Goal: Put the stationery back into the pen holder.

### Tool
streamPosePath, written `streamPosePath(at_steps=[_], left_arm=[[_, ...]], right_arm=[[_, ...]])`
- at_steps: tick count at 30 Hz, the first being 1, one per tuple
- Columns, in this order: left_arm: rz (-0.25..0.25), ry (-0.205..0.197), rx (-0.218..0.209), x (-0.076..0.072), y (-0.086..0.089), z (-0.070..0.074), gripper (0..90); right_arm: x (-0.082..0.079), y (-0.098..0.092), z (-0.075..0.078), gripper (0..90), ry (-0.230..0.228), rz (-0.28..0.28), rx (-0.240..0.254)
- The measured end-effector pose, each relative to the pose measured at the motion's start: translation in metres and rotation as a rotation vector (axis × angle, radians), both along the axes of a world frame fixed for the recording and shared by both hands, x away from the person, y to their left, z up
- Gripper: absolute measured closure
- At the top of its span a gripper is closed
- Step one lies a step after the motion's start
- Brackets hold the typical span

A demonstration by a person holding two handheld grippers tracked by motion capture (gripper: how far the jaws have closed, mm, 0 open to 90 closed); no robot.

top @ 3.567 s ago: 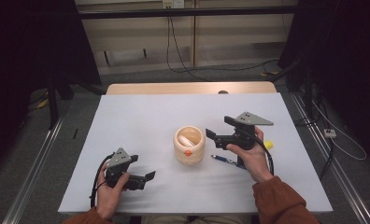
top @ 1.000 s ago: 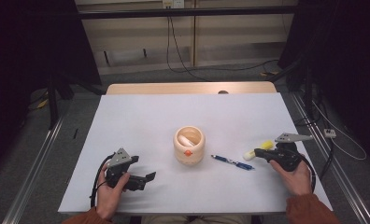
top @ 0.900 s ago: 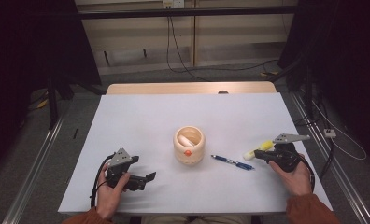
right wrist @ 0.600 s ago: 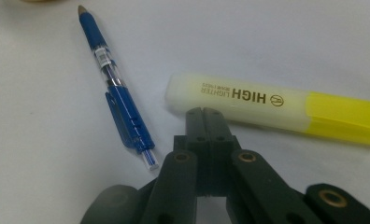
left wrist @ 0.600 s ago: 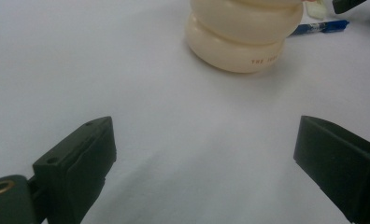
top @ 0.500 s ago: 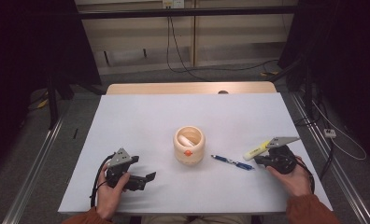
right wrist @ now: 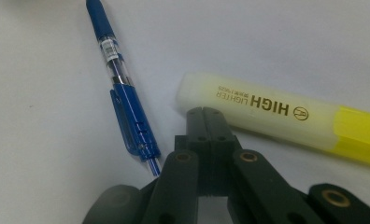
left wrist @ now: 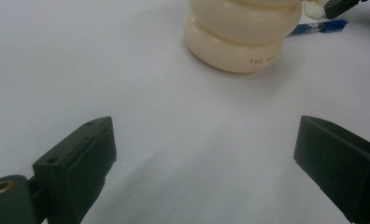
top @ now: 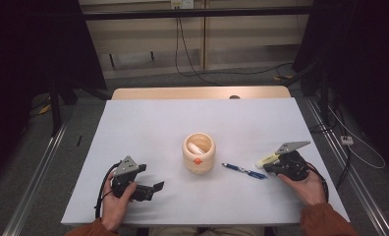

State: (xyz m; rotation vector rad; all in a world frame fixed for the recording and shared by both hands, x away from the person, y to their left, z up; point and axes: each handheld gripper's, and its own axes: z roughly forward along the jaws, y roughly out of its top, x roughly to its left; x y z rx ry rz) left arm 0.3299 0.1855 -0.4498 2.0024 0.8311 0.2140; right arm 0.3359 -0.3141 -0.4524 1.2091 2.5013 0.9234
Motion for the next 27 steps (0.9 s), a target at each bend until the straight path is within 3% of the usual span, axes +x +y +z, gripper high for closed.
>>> streamPosePath(at_steps=[5,27], left_arm=[[-0.002,0.003,0.011,0.0,0.0,0.0,5.8],[-0.005,-0.002,0.012,0.0,0.0,0.0,5.8]], right_arm=[[0.005,0.006,0.002,90.0,-0.017,0.027,-0.044],[0.037,0.022,0.003,90.0,-0.028,0.041,-0.044]])
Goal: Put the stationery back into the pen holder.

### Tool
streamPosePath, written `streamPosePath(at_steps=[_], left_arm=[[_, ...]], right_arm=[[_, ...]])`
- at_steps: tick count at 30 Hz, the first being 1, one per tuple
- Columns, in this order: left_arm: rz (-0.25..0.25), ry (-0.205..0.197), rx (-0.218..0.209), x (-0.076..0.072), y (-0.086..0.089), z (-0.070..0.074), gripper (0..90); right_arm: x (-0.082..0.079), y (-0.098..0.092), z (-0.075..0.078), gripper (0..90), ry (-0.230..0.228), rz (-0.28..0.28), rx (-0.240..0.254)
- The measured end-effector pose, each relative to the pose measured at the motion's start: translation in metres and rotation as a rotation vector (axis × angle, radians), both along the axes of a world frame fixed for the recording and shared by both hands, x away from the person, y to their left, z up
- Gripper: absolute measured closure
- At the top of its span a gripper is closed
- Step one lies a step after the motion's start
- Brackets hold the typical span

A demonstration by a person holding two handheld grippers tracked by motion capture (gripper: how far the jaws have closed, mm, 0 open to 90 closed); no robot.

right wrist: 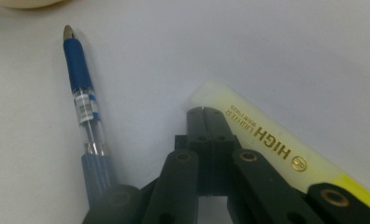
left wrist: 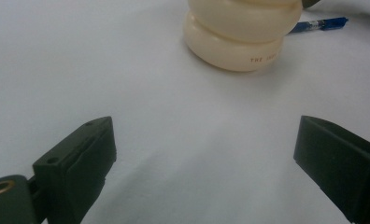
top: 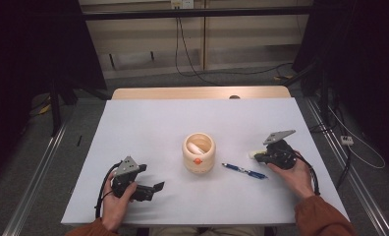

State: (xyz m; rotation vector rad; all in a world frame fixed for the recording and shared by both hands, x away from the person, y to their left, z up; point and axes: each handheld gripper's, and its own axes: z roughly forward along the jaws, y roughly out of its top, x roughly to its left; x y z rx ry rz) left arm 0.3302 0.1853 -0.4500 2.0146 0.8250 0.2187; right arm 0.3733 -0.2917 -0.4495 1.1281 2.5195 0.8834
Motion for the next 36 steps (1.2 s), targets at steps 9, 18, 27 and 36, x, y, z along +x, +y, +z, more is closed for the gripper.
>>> streamPosePath(at_steps=[9,18,27,36], left_arm=[[-0.005,0.003,0.0,0.0,0.0,0.0,5.8],[-0.005,0.001,-0.007,0.0,0.0,0.0,5.8],[-0.005,-0.002,-0.014,0.0,0.0,0.0,5.8],[-0.013,-0.004,-0.01,-0.001,0.0,0.001,5.8]], right_arm=[[0.018,0.004,-0.002,90.0,-0.008,-0.023,0.022],[0.036,0.013,-0.004,90.0,-0.031,-0.022,-0.008],[0.042,0.015,-0.008,90.0,-0.026,-0.02,0.032],[0.027,-0.004,0.019,78.2,-0.101,-0.014,0.104]])
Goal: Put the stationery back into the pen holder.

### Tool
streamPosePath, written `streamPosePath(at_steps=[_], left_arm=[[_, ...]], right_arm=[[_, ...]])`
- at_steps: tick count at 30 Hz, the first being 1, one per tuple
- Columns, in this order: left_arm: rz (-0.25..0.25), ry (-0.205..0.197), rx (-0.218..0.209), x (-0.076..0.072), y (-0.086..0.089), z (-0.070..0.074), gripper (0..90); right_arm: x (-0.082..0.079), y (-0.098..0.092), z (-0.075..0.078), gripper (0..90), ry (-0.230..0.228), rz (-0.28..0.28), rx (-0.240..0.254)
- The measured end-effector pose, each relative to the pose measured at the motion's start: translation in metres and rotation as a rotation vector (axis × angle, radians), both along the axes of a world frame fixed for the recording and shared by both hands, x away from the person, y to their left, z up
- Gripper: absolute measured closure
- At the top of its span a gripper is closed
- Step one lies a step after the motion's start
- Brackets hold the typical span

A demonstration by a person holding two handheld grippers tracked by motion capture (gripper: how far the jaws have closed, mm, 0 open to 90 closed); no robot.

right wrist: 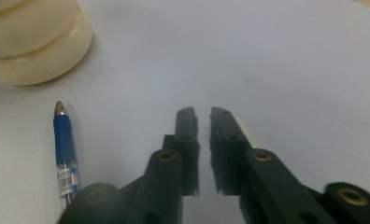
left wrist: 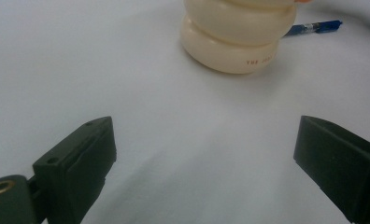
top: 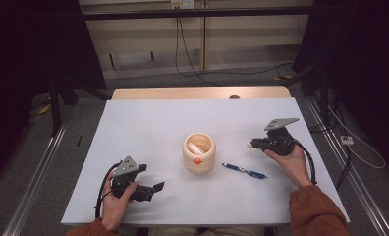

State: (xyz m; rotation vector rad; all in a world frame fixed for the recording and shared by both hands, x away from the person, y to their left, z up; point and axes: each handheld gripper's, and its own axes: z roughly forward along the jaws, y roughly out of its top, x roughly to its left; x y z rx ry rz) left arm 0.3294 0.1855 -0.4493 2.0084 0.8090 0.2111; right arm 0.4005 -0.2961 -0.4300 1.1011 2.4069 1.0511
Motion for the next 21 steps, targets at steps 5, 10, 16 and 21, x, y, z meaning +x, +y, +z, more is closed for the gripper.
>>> streamPosePath(at_steps=[5,10,16,21], left_arm=[[0.002,0.001,0.0,0.001,0.0,0.0,5.8],[0.002,-0.002,0.001,0.0,0.0,0.0,5.8],[0.002,-0.001,0.003,0.001,0.0,0.0,5.8],[0.001,0.001,0.006,0.001,0.0,0.0,5.8]], right_arm=[[-0.002,-0.011,0.007,46.5,-0.005,-0.01,-0.003],[0.001,-0.004,0.003,22.8,0.057,0.005,-0.077],[0.004,-0.012,0.007,20.0,0.068,0.016,-0.106],[0.009,-0.027,0.012,17.2,0.079,0.008,-0.178]])
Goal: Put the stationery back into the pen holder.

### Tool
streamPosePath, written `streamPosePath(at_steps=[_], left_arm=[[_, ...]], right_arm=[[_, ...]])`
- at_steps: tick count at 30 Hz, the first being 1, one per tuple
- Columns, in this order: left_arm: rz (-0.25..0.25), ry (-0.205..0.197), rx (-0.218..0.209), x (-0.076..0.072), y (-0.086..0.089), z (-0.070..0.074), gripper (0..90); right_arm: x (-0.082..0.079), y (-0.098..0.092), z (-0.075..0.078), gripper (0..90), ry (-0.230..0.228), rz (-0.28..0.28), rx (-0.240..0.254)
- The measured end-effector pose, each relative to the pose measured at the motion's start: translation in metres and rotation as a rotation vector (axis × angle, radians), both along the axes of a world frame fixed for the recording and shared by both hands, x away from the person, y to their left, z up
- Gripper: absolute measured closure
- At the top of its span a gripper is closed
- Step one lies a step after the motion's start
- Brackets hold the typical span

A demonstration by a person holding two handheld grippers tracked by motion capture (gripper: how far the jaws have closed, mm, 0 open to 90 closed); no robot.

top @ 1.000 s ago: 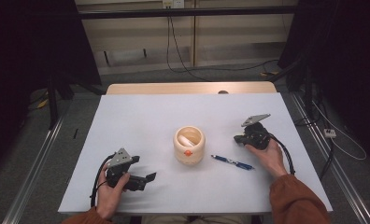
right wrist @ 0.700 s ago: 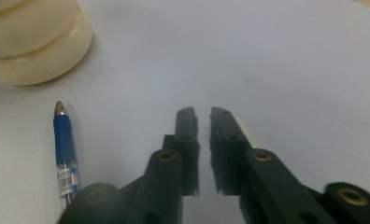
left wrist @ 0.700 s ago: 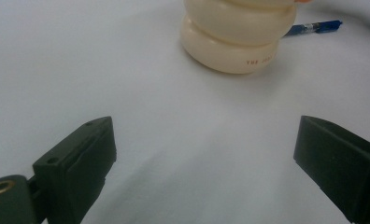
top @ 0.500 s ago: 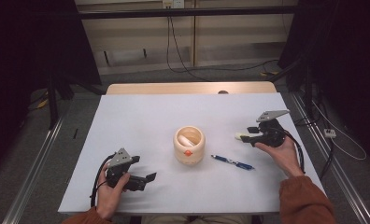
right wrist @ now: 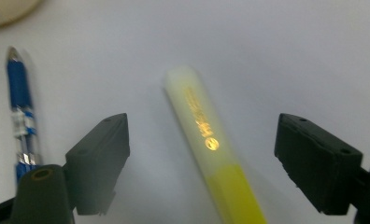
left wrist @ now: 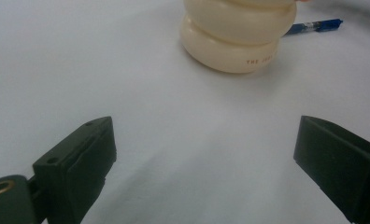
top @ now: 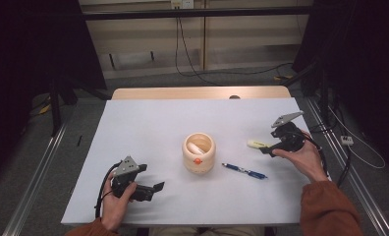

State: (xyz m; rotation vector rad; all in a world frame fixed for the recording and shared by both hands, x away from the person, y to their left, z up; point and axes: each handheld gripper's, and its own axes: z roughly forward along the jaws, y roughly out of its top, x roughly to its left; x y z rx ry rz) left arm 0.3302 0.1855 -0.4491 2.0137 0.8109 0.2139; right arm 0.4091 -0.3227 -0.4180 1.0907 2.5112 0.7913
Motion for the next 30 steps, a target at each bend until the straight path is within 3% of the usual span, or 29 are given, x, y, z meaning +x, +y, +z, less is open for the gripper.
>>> streamPosePath(at_steps=[6,10,14,17,20,23,30], left_arm=[[0.0,0.004,0.002,0.0,0.0,-0.001,5.8],[-0.001,0.006,0.001,0.0,0.0,-0.001,5.8],[-0.002,0.008,0.004,0.0,-0.001,-0.001,5.8],[0.0,0.002,-0.004,0.0,0.0,-0.001,5.9],[-0.003,0.005,-0.003,0.0,0.0,-0.001,6.0],[-0.011,0.007,0.003,0.0,-0.001,-0.001,6.0],[-0.011,0.004,0.005,0.0,-0.001,0.0,6.1]], right_arm=[[0.007,-0.018,-0.001,32.3,0.023,0.04,-0.032],[0.011,-0.02,-0.004,38.0,0.028,0.071,-0.071],[0.014,-0.014,-0.009,48.1,0.072,0.126,-0.119],[0.018,-0.011,-0.011,48.5,0.08,0.137,-0.153],[0.02,-0.012,-0.012,50.2,0.081,0.137,-0.14],[0.021,-0.012,-0.017,53.9,0.115,0.155,-0.15],[0.024,-0.01,-0.021,58.7,0.134,0.182,-0.164]])
